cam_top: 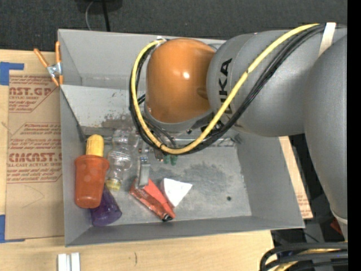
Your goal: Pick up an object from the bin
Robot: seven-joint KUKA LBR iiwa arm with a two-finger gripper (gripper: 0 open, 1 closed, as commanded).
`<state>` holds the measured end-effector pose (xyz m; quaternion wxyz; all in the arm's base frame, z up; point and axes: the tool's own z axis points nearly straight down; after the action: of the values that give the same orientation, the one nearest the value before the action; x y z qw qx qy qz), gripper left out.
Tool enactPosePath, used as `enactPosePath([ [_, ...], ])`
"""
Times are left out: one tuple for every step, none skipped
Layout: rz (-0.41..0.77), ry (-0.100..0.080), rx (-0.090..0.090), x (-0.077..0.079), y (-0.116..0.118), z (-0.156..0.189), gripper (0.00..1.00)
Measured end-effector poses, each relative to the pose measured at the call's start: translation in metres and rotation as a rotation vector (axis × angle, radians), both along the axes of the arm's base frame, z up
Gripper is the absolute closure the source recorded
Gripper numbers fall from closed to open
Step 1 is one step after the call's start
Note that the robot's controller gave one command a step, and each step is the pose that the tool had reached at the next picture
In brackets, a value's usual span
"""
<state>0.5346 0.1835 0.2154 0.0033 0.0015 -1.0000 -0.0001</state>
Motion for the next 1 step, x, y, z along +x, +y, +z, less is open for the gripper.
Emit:
enactPosePath([
  [-0.002, -0.008, 0.001, 0.0017, -0.0012, 0.0049, 0.00],
])
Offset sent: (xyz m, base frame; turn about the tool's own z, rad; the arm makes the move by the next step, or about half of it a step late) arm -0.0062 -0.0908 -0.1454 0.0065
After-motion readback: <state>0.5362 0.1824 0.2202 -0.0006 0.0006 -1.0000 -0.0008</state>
